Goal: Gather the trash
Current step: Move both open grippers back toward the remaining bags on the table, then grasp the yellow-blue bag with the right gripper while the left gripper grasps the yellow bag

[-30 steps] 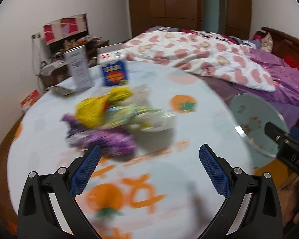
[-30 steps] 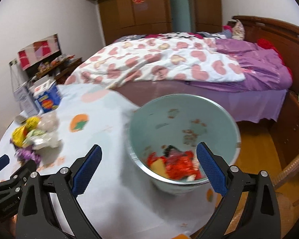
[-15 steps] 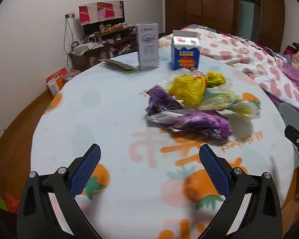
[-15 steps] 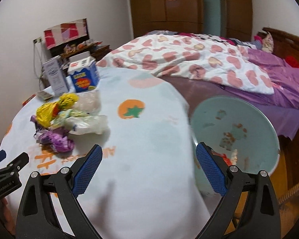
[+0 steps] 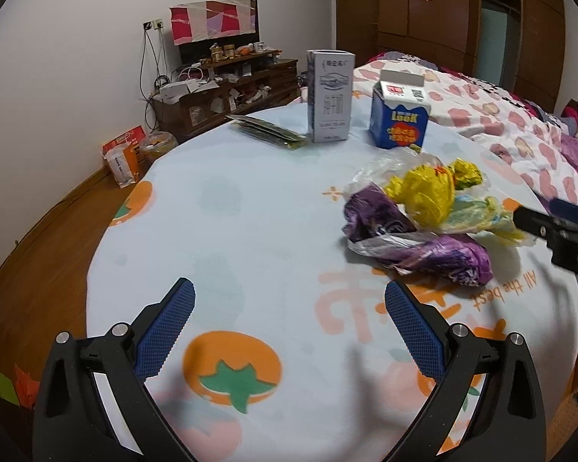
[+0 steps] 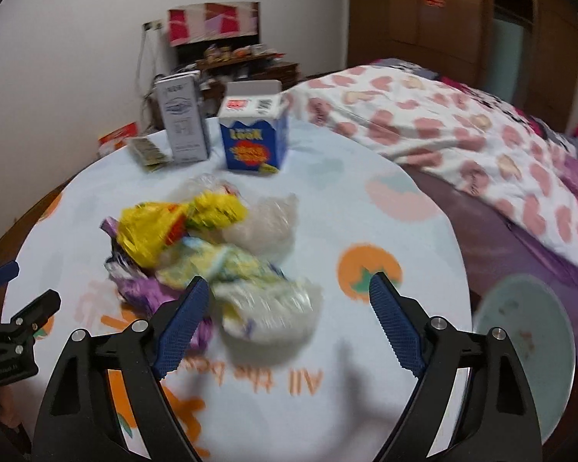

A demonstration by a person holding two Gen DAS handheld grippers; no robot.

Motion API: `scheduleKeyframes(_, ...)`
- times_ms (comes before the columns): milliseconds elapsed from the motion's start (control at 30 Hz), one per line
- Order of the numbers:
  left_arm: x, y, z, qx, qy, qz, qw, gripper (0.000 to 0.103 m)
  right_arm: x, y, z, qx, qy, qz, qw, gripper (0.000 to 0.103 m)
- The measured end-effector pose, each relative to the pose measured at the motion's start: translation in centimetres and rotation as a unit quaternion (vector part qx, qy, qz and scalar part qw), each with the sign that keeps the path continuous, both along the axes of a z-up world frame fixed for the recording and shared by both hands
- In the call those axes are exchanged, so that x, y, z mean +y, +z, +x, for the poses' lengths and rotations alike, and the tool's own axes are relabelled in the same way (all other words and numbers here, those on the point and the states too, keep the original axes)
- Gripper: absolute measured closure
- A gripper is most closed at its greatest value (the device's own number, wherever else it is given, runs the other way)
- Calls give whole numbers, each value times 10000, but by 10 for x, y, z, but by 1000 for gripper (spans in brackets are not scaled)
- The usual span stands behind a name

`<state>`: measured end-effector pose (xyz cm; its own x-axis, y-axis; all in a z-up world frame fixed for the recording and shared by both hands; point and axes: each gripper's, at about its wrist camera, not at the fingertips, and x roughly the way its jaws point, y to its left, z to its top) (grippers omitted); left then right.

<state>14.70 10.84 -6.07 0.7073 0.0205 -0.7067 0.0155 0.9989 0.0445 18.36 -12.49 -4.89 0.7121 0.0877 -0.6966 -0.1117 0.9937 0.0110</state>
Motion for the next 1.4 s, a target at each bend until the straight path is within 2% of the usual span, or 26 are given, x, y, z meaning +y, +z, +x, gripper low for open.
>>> scheduleKeyframes(100,6,3,4,-23,73,-42,10000,6,11,3,15,96,439,-186,9988,18)
scheduleKeyframes(167,7,4,8,-27,101,-49,9999,6,17,-5,27,250,752,-384,9961,18)
scheduleKeyframes(267,10,5,10,5,102,-107,9999,6,18,-20,35,476,1040,-308,9930,20)
scheduleKeyframes(367,10,5,13,22,128,-116,9998,6,17,-30,33,644,1188,-148,9907,42)
scheduleKeyframes(433,10,6,14,19,133,-119,9998,6,19,-35,31,685,1250,-187,9896,43)
scheduleKeyframes(600,1,8,14,14,63,-70,10000,6,21,-36,18,590,1338,-334,9887,55)
scheduleKeyframes(700,-2,9,14,17,32,-112,9999,6,12,-26,5,564,1361,-19,9891,62)
scheduleKeyframes(800,-8,12,14,-32,-25,-74,10000,6,0,-16,-7,459,1205,55,9916,65)
scheduleKeyframes(967,-28,15,13,-94,-348,-66,9993,6,-34,-7,-23,230,405,168,9988,65)
scheduleKeyframes(1200,-69,19,22,-142,-826,-53,9965,7,-69,-6,-35,-12,-573,2,9984,65)
scheduleKeyframes(1400,-119,12,54,-65,-1113,157,9936,9,-85,-8,-44,-92,-812,-43,9966,64)
